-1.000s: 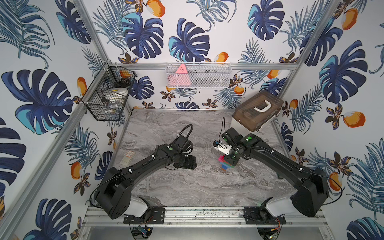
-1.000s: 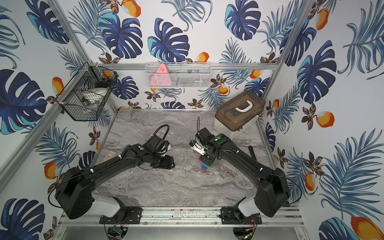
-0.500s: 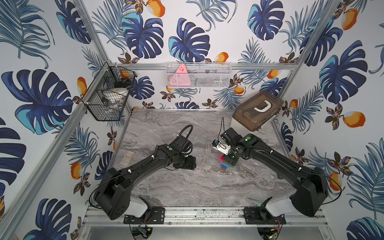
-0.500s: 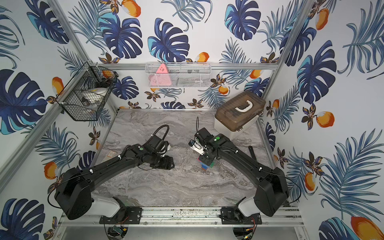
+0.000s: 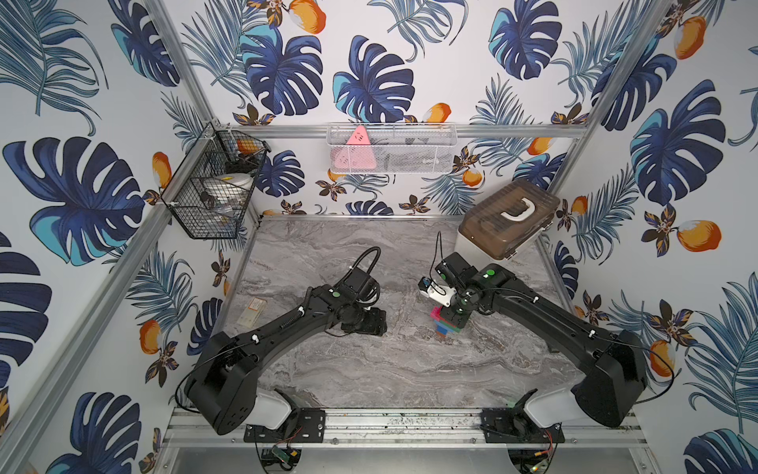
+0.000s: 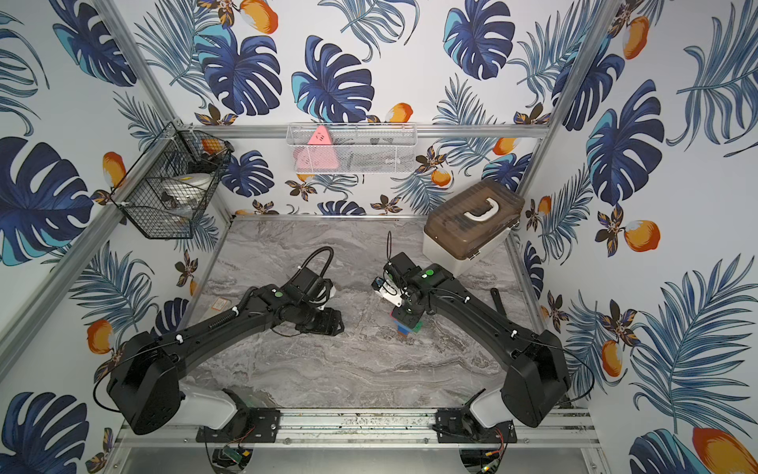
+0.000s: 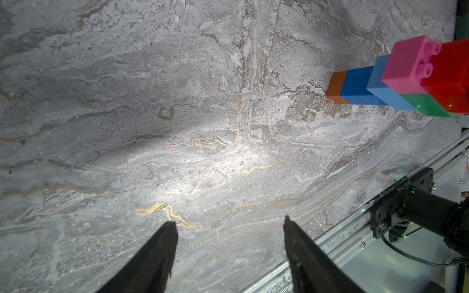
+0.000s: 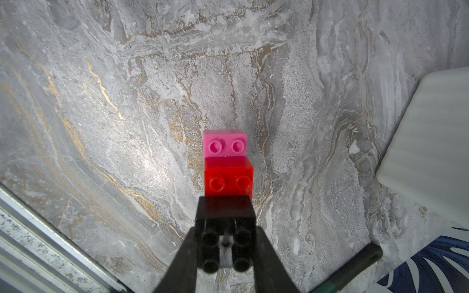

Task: Assemble a spoon with lego
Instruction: Assemble the lego brick with the lego brick.

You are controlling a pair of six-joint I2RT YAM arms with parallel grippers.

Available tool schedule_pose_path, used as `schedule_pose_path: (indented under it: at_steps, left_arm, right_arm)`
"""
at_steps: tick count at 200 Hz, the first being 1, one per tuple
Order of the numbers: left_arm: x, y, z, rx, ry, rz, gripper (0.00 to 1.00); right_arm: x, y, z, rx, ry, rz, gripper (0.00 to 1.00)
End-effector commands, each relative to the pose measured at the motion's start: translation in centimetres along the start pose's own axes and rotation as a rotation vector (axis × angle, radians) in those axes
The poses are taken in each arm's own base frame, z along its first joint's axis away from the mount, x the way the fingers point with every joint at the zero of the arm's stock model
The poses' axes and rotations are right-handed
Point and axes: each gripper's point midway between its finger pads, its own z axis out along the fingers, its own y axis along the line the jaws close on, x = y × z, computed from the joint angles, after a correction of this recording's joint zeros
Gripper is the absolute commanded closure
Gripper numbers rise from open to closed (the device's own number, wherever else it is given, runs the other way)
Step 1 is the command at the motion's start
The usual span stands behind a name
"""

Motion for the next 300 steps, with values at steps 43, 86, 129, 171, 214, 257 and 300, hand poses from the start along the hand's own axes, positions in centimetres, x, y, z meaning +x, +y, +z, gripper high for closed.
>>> schedule_pose_path:
  at_steps: [43,86,129,171,214,257,300]
  left_arm:
    - [0.0,0.2,-0.2,-0.009,-0.006,0.018,0.28]
    - [0.0,0.1,-0.3,-0.006,-0.005,0.018,0.27]
    - [-0.1,0.1,-0.2,-0.007,-0.004,0.017,0.27]
    - [0.0,0.2,-0.3,-0.012,-0.006,0.019,0.28]
    - [-0.1,0.1,-0.2,-0.011,-0.006,0.020,0.27]
    - [-0.1,0.1,-0.2,-0.009,-0.006,0.021,0.27]
    - [0.1,0.3,-0.2,-0.014,-0.002,0.023,0.27]
  right_arm:
    - [-0.1,0.1,-0.8,-0.012,-0.009,0.016,0.81]
    - [0.2,0.0,-0.5,0.000,0.002,0.009,0.81]
    - [0.2,-0.3,-0.2,0.013,0.016,0.007,0.81]
    - [0.3,-0.1,0.1,0.006,0.025,0.003,0.81]
    - [0.4,-0.1,0.4,0.010,0.029,-0.004,0.80]
    - [0.3,0.2,0.2,-0.012,0.019,0.000,0.80]
    - [1.0,0.7,0.9,-0.033,0.043,-0.009,0.79]
